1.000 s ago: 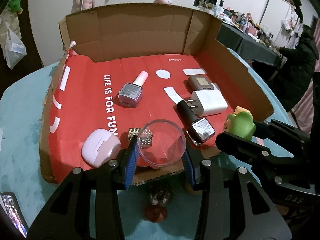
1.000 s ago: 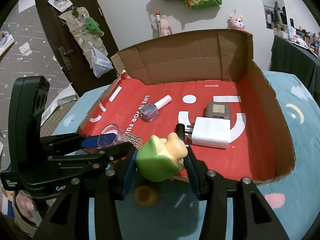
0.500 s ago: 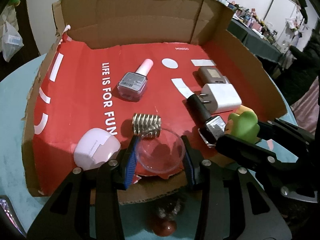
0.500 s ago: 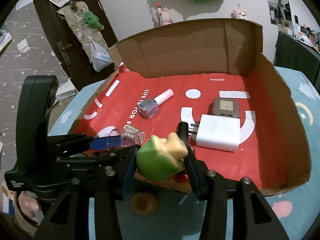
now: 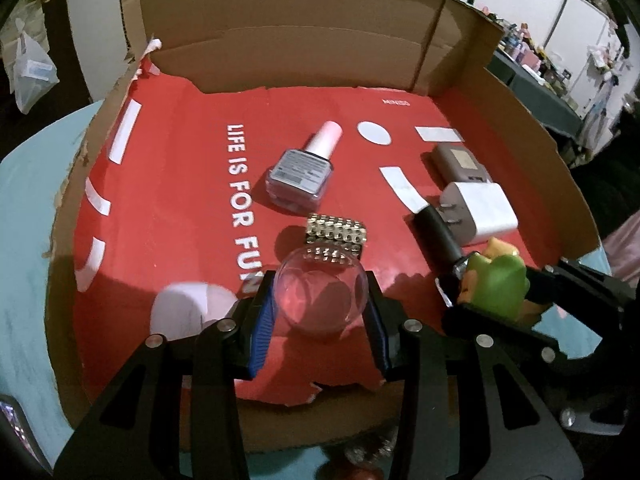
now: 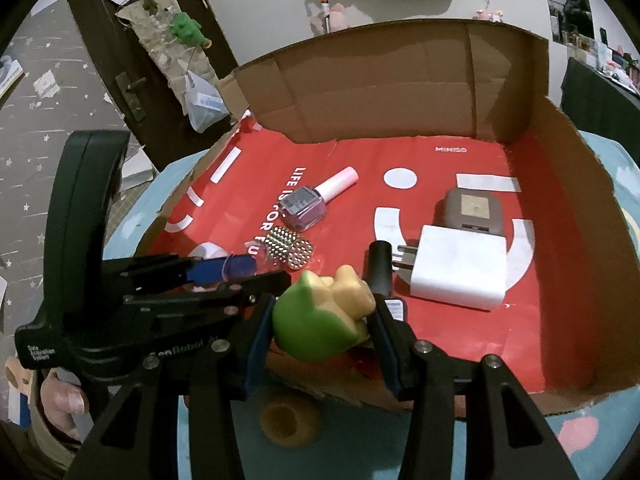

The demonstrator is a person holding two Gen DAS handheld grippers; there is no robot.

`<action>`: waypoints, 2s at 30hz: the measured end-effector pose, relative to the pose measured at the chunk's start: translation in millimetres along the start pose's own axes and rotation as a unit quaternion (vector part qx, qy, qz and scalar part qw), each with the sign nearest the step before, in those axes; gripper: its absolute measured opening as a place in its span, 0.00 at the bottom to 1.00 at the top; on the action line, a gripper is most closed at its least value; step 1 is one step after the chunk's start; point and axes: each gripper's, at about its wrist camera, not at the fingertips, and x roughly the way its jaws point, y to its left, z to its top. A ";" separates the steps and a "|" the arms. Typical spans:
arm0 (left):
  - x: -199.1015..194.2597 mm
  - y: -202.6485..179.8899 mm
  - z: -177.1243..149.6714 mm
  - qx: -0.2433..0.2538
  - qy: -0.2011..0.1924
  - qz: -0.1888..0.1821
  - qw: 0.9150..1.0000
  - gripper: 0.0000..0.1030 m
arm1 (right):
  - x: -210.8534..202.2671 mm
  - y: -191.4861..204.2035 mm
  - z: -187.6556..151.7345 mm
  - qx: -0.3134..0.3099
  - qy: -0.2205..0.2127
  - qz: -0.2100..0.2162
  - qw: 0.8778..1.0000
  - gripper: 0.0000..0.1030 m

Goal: Organize rigid objects
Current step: 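Carry the glass cup with the left gripper while the right carries the green figurine into the box, then open the left gripper on the glass cup while the right lowers and releases the figurine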

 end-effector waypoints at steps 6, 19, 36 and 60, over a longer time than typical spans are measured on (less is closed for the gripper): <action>0.8 10.8 4.5 -0.011 -0.003 0.006 1.000 0.37 | 6.6 2.7 4.4 -0.010 0.004 0.002 1.000 0.48; 0.9 24.8 9.4 -0.023 -0.009 0.023 0.999 0.37 | 26.3 14.7 5.7 -0.045 0.029 0.003 0.999 0.48; 3.3 23.0 11.9 -0.020 -0.010 0.029 0.999 0.37 | 15.2 -34.2 17.5 0.000 -0.002 -0.090 0.996 0.48; 6.0 23.2 13.2 -0.023 -0.005 0.037 0.999 0.54 | 18.3 -33.2 19.0 0.006 -0.003 -0.086 0.996 0.49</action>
